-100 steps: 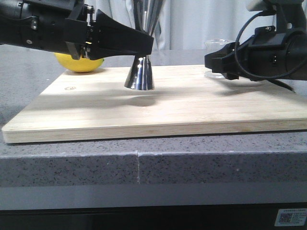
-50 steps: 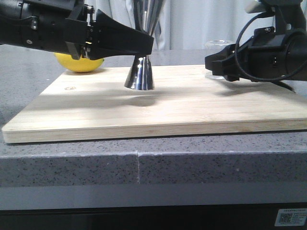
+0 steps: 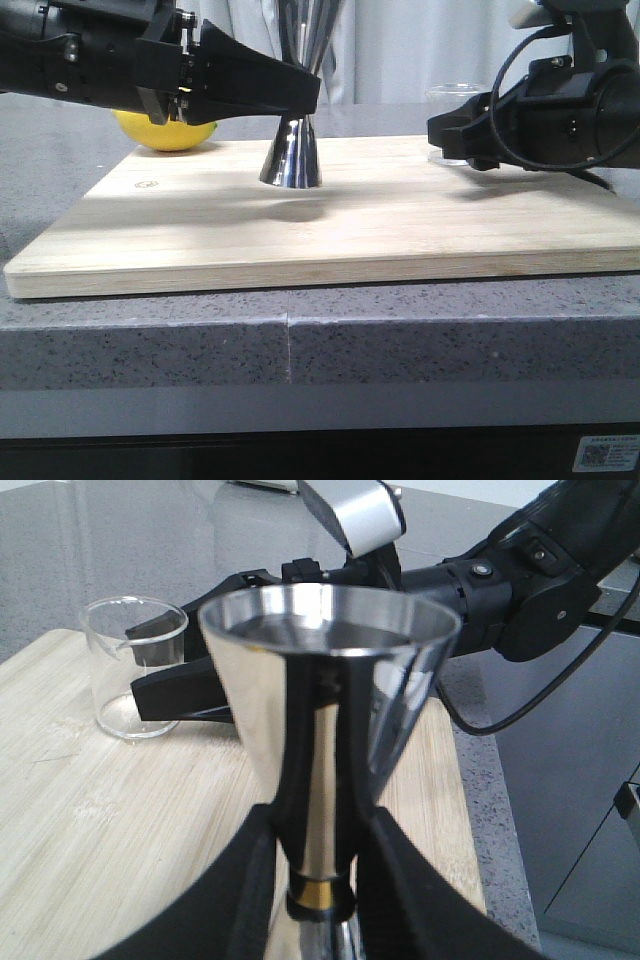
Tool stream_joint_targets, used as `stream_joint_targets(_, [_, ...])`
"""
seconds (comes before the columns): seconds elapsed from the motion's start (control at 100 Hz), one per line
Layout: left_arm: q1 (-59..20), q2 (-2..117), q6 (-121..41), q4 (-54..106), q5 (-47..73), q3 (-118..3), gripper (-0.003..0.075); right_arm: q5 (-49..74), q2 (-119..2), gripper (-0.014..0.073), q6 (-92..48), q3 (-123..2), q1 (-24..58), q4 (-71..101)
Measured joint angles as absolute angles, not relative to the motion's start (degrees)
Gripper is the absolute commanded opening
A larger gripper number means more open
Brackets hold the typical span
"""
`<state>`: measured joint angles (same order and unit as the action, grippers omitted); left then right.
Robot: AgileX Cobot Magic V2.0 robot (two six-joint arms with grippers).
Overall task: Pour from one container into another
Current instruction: 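Set the beaker down on the board and open the right gripper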
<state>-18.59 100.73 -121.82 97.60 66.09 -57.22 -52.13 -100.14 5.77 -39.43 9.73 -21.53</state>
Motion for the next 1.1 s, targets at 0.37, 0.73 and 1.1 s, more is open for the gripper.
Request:
stream_joint_targets(0.37, [-18.59,100.73,-121.82,97.60,66.09,-57.22,0.0137,-52.13,-100.14,0.0151,5.77,-39.43,9.73,-21.53])
stream_joint_targets(0.73, [-18.59,100.73,-121.82,97.60,66.09,-57.22,0.0137,-53.00,-101.09,0.0151,5.77,-39.54,9.73,-21.17])
stream_joint_targets(1.1, [-18.59,100.73,-121.82,97.60,66.09,-57.22,0.0137,-56.61,-102.78,0.0153,5.75,-39.54,9.73,-20.33])
